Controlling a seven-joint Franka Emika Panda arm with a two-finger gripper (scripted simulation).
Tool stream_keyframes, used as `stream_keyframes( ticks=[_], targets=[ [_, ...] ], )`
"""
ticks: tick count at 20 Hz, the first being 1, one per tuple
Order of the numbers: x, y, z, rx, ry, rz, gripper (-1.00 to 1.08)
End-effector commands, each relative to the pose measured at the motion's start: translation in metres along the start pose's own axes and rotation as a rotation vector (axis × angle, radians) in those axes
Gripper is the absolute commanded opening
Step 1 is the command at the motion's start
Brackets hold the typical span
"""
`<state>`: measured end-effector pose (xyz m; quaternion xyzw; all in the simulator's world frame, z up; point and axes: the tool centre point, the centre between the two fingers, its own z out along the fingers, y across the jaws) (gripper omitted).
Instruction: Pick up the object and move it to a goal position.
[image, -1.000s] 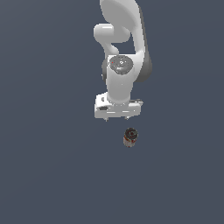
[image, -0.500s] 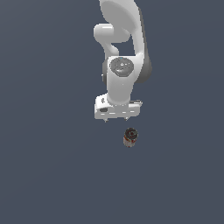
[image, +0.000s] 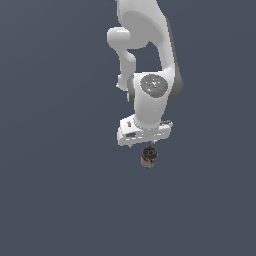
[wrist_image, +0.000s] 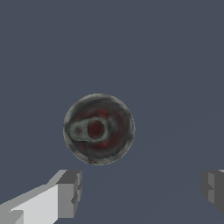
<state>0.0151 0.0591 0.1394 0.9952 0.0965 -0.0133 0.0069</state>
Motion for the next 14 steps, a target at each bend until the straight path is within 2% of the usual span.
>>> stream_keyframes(
  ticks=[1, 7, 14],
  targets=[
    [0.012, -0.012, 0.004, 0.003, 0.011, -0.025, 1.00],
    [0.027, -0.030, 0.010, 0.009, 0.026, -0.059, 1.00],
    [0.028, -0.031, 0.014, 0.010, 0.026, -0.061, 1.00]
  ],
)
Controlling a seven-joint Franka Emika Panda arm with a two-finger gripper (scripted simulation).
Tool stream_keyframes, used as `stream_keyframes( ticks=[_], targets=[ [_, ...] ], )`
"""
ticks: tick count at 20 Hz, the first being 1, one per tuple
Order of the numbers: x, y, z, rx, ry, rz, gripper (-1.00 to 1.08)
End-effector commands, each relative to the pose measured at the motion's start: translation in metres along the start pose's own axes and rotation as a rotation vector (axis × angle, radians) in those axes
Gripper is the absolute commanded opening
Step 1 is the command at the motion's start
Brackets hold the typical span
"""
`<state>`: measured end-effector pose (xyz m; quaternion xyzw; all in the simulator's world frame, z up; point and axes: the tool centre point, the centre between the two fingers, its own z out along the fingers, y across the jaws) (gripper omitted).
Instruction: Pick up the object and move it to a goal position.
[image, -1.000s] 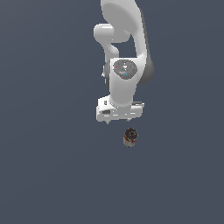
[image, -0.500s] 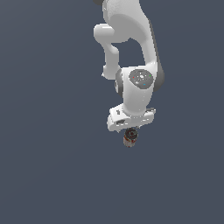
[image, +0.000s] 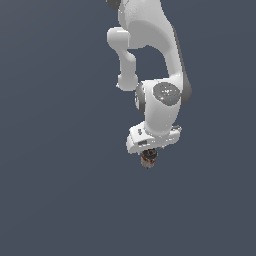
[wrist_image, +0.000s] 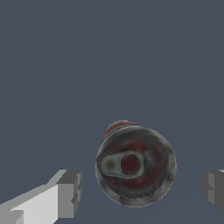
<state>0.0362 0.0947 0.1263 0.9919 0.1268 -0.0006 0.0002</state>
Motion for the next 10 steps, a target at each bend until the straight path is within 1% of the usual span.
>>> stream_keyframes(
  ticks=[1, 10],
  targets=[
    [0.000, 0.000, 0.005, 0.000, -0.001, 0.000, 1.00],
    [0.000, -0.001, 0.045, 0.000, 0.001, -0.002, 1.00]
  ],
)
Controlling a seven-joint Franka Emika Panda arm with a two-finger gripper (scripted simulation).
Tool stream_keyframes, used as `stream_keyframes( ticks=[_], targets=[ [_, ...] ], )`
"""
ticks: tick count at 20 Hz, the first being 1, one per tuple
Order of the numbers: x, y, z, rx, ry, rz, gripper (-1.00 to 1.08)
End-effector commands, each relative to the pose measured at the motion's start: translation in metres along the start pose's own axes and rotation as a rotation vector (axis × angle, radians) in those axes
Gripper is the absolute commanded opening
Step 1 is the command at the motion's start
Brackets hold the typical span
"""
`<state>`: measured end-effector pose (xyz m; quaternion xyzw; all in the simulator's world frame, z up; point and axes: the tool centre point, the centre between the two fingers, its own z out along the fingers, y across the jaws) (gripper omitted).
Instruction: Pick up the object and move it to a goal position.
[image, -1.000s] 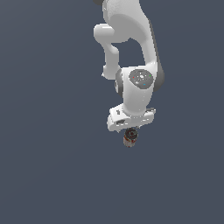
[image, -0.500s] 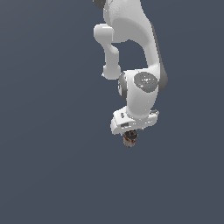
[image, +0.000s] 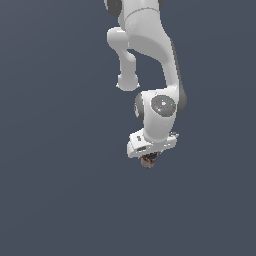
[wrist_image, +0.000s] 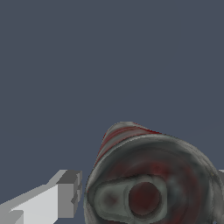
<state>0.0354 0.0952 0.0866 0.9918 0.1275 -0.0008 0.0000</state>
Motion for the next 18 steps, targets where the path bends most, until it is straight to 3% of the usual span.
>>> stream_keyframes(
  ticks=[1, 5, 6, 18],
  targets=[
    [0.0006, 0.0000, 0.0075, 0.000, 0.001, 0.000, 1.00],
    [0.0018, 0.0001, 0.0094, 0.000, 0.001, 0.000, 1.00],
    [0.0018, 0.0001, 0.0094, 0.000, 0.001, 0.000, -1.00],
    [0.0016, 0.0003, 0.0080, 0.000, 0.000, 0.000, -1.00]
  ],
)
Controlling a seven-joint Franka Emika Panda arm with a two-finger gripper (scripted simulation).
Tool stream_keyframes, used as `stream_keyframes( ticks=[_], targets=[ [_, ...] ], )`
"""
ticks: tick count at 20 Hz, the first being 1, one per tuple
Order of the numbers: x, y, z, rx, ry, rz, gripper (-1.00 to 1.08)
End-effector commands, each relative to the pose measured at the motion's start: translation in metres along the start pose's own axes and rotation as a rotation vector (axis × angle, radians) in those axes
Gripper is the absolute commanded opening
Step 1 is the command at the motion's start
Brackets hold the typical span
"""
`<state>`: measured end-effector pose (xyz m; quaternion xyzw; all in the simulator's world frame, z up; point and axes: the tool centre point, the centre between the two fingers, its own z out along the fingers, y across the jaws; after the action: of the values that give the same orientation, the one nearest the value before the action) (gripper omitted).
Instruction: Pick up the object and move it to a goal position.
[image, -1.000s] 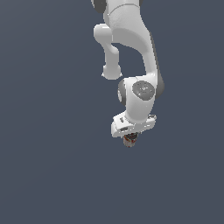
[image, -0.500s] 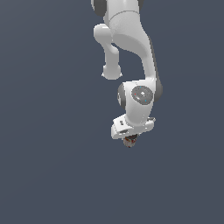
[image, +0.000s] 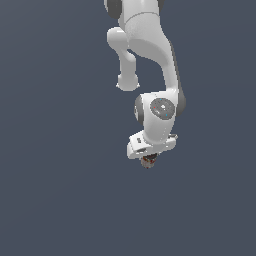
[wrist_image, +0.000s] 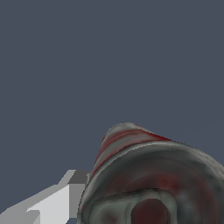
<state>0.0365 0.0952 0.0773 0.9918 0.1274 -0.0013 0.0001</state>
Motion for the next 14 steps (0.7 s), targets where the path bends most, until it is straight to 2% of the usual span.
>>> stream_keyframes(
  ticks=[1, 7, 14],
  targets=[
    [0.001, 0.000, -0.003, 0.000, 0.001, 0.000, -1.00],
    [0.007, -0.001, -0.024, 0.000, 0.001, 0.000, -1.00],
    [0.023, -0.005, -0.074, 0.000, 0.002, -0.001, -1.00]
  ],
)
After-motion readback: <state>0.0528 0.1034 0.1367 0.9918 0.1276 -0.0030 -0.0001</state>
